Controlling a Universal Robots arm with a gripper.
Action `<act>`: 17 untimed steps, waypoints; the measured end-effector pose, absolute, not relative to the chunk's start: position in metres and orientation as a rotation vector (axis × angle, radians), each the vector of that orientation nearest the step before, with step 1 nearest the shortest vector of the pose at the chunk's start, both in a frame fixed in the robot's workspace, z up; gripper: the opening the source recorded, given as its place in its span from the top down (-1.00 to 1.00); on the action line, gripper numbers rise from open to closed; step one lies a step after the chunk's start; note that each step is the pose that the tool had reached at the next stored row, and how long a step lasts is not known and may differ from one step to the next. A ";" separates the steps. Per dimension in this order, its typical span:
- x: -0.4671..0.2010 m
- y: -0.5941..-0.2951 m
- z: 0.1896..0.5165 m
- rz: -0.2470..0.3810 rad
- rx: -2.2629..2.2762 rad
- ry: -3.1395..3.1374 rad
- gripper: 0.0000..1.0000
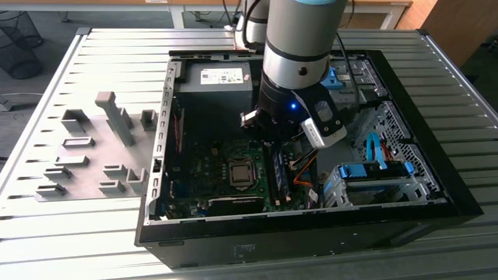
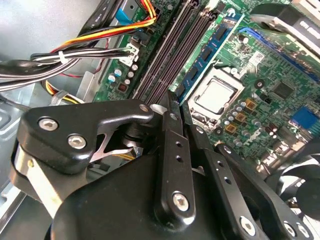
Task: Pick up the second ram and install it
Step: 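Insert the second ram into the second slot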
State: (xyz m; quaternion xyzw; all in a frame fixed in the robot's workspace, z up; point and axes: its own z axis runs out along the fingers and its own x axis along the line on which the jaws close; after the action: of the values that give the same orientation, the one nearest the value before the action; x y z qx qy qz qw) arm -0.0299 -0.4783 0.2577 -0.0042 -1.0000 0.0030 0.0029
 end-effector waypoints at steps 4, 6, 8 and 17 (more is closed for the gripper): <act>-0.030 -0.478 0.251 0.010 -0.013 -3.136 0.72; -0.030 -0.478 0.247 0.010 -0.013 -3.135 0.72; -0.030 -0.478 0.247 0.010 -0.013 -3.135 0.72; -0.030 -0.478 0.242 0.010 -0.013 -3.135 0.72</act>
State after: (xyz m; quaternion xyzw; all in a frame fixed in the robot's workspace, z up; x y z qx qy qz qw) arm -0.0298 -0.4783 0.2423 -0.0042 -1.0000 0.0030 0.0034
